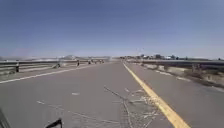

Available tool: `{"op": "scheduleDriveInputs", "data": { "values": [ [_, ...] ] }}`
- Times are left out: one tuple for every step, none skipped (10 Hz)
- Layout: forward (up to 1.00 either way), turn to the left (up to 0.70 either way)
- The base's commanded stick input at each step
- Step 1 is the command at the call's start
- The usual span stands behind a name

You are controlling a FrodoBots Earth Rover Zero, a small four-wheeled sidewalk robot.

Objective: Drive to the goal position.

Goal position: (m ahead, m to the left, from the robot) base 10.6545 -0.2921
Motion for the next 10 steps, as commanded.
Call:
{"op": "scheduleDriveInputs", "data": {
  "values": [
    [0.85,0.0],
    [0.85,0.0],
    [0.85,0.0],
    [0.85,0.0],
    [0.85,0.0],
    [0.85,0.0],
    [0.85,0.0],
    [0.85,0.0],
    [0.85,0.0],
    [0.85,0.0]
  ]
}}
